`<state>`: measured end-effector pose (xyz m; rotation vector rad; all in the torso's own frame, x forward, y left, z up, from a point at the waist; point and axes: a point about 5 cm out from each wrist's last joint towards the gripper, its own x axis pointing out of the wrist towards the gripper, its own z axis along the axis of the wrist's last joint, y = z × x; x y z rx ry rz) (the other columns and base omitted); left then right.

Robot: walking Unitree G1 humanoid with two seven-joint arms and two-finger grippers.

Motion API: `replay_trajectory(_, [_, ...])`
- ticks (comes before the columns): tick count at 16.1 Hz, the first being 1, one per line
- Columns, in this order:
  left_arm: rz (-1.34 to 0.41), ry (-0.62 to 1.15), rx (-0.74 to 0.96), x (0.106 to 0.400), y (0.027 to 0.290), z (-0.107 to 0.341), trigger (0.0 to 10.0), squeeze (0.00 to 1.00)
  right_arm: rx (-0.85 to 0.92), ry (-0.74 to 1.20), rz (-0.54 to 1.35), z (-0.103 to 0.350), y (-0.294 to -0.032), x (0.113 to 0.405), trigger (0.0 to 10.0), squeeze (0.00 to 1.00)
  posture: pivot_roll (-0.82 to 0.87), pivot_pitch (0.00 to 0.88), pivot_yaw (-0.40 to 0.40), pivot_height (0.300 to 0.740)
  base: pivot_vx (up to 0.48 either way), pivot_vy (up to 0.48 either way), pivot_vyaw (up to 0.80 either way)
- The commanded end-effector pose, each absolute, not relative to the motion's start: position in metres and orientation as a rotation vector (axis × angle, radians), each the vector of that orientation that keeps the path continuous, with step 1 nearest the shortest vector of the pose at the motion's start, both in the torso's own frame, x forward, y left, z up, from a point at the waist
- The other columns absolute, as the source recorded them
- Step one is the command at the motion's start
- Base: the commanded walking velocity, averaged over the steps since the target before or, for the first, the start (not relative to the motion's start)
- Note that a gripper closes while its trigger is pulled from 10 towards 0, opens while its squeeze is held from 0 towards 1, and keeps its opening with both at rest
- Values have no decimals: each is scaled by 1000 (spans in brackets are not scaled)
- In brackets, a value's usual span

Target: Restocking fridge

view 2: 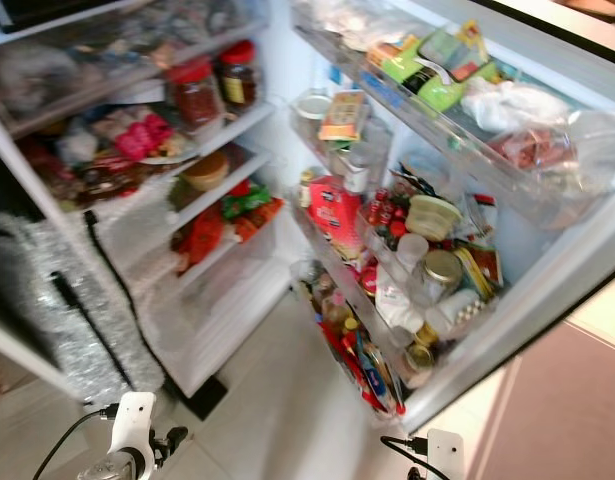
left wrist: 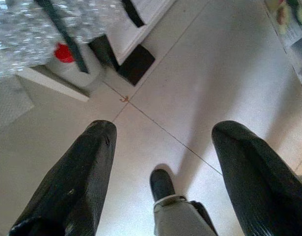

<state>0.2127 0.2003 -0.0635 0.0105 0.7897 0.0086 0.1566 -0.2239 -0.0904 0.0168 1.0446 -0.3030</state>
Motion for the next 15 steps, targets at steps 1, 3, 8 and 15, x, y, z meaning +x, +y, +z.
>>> replay_trajectory(1, [8, 810, 13, 207, 202, -67, 10000, 0, 13, 1072, -330, -92, -226, 152, 10000, 0, -188, 61, 7, 740, 0, 0, 0])
replay_trajectory(3, [8, 809, 12, 207, 202, -67, 10000, 0, 9, 1079, -340, -92, -226, 152, 10000, 0, -188, 61, 7, 740, 0, 0, 0])
replay_trajectory(8, [6, 810, 15, 207, 202, -67, 10000, 0, -5, 1098, -360, -93, -226, 151, 10000, 0, -185, 52, 6, 740, 0, 0, 0])
replay_trajectory(15, [-5, 810, 21, 207, 201, -67, 10000, 0, -10, 1100, -360, -92, -227, 151, 10000, 0, -187, 46, 3, 740, 0, 0, 0])
